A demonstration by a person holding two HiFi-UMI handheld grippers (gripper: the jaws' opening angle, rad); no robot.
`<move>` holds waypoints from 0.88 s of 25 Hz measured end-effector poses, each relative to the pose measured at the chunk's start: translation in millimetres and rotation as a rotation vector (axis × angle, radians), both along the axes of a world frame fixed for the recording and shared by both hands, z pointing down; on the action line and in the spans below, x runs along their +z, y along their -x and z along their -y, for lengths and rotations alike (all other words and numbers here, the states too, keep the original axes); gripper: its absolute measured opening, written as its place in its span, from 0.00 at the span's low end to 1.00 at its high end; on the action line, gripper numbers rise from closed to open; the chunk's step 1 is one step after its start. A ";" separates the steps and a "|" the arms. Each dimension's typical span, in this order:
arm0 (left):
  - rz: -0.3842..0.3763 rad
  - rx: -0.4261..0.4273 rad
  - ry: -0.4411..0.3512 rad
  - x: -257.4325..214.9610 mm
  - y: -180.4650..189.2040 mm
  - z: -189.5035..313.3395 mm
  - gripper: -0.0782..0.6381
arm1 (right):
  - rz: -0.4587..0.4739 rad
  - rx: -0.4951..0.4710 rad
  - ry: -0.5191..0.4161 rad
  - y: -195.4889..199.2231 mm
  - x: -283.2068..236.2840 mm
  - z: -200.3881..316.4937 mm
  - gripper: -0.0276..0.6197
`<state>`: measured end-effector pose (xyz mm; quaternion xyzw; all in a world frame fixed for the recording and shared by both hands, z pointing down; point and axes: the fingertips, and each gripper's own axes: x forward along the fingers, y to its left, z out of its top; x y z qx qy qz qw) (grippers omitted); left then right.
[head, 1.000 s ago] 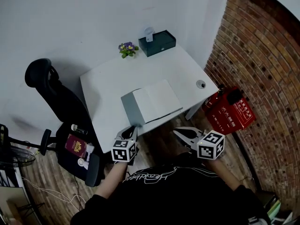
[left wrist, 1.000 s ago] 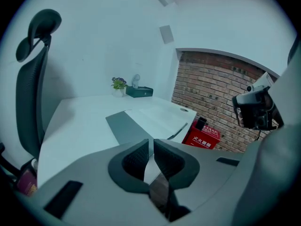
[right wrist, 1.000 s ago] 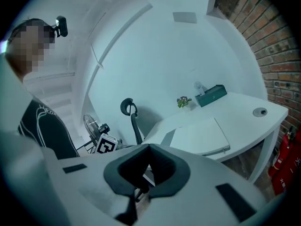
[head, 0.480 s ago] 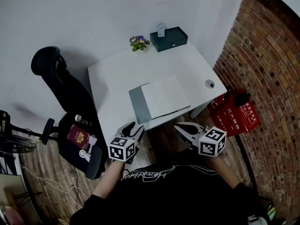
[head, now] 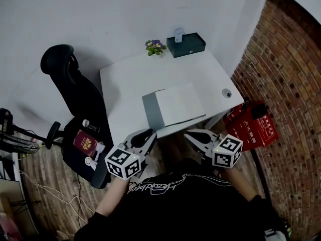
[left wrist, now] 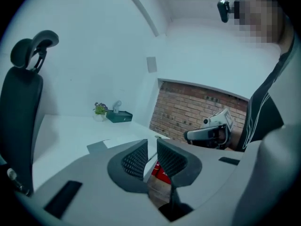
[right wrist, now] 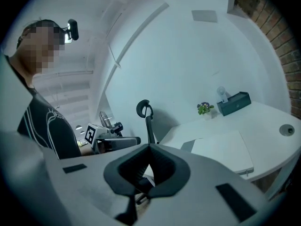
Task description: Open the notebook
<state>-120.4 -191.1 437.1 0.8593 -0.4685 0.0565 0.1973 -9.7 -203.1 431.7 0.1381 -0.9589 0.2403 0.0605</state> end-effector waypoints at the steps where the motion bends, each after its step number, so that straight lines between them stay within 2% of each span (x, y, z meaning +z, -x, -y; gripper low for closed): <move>1: -0.010 0.021 -0.017 -8.7 -1.9 -3.3 0.21 | 0.000 -0.010 -0.012 2.0 -3.2 -2.0 0.04; 7: -0.070 0.152 -0.096 -43.1 -20.0 -22.3 0.17 | 0.070 -0.066 -0.079 12.4 -31.8 -12.6 0.04; 10: -0.049 0.187 -0.124 -48.3 -26.8 -27.9 0.16 | 0.127 -0.077 -0.092 12.9 -45.0 -16.1 0.04; 13: -0.060 0.214 -0.133 -51.6 -30.6 -31.3 0.16 | 0.129 -0.084 -0.110 13.9 -48.7 -18.1 0.04; 22: -0.064 0.173 -0.107 -42.4 -18.9 -26.7 0.16 | 0.092 -0.085 -0.110 21.1 -39.8 -17.1 0.04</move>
